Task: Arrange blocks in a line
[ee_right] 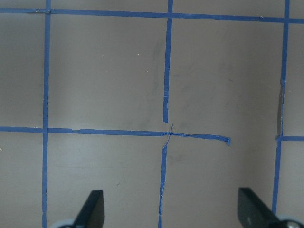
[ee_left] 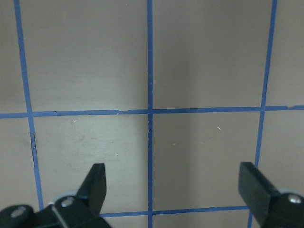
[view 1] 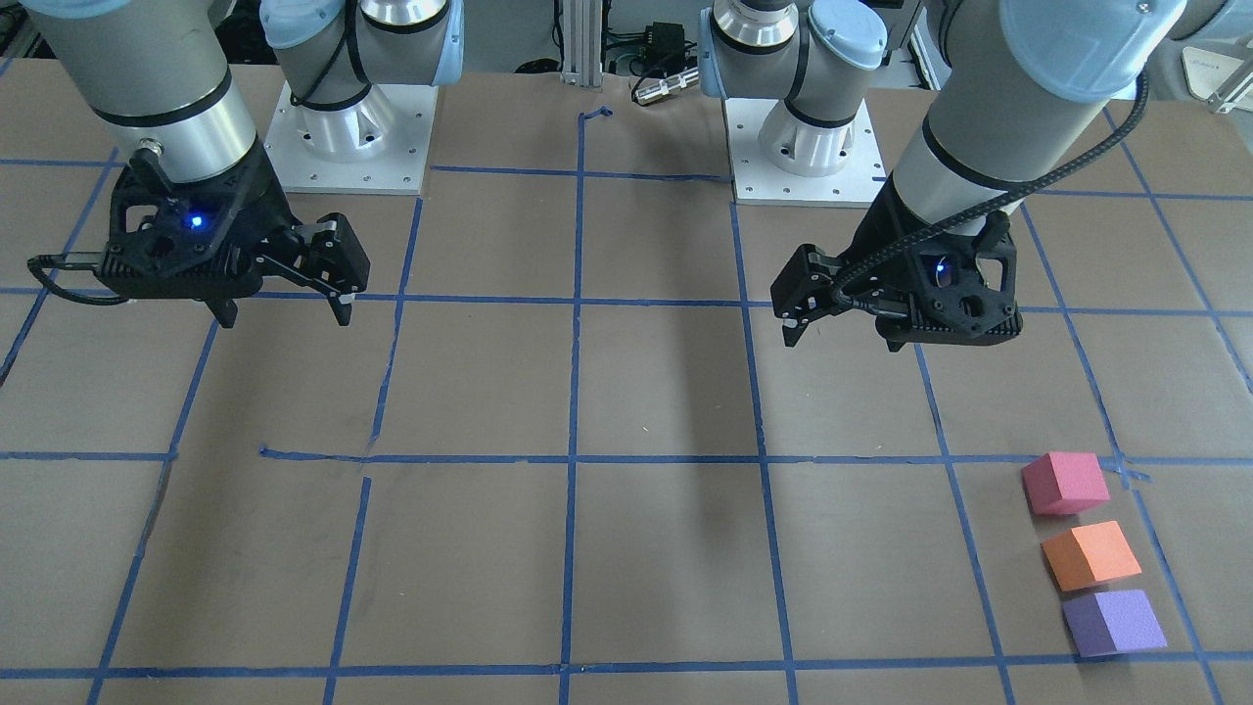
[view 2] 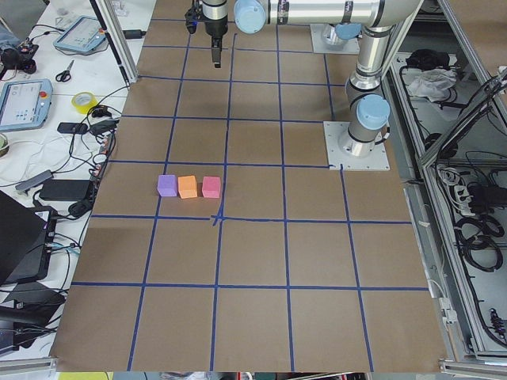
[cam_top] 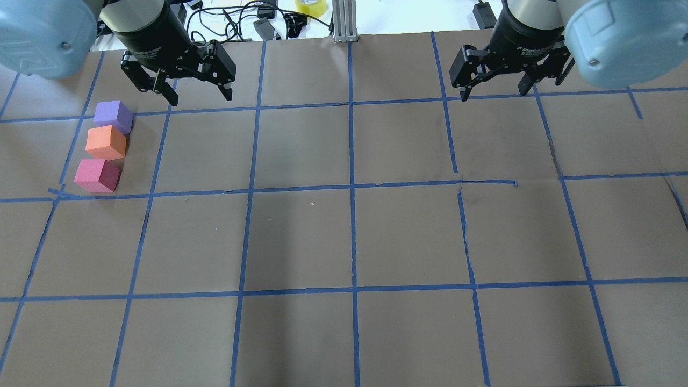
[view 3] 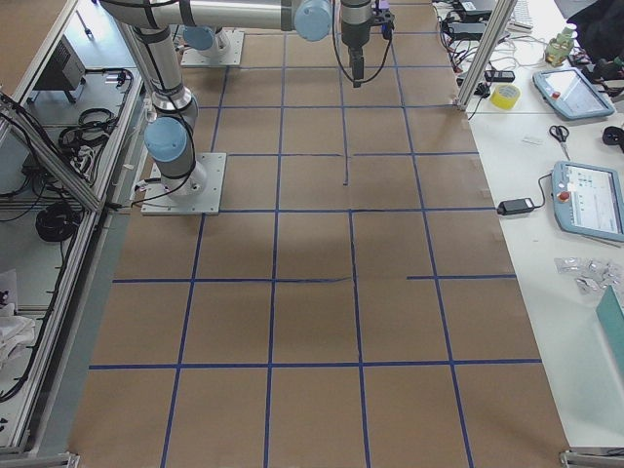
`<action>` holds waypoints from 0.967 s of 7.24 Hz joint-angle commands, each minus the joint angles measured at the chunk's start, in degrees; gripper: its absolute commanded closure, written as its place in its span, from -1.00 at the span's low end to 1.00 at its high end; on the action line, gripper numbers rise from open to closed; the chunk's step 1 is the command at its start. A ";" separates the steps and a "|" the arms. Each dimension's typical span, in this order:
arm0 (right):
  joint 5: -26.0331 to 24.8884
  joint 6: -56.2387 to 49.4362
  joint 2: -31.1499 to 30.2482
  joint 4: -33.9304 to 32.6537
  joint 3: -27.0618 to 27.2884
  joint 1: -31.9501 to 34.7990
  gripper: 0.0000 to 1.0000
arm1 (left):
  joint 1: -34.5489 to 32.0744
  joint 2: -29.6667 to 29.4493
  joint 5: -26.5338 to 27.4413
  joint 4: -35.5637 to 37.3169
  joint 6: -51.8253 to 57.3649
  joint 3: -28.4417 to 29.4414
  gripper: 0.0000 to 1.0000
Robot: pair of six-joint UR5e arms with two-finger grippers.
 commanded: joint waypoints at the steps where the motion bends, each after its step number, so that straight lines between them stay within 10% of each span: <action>1: 0.00 0.00 0.06 -0.09 0.00 0.01 -1.00 | -0.23 0.13 0.27 -0.01 -0.25 0.03 -1.00; 7: 0.00 0.00 0.06 -0.09 0.00 -0.07 -1.00 | -0.31 0.92 0.45 0.35 0.19 -1.46 -1.00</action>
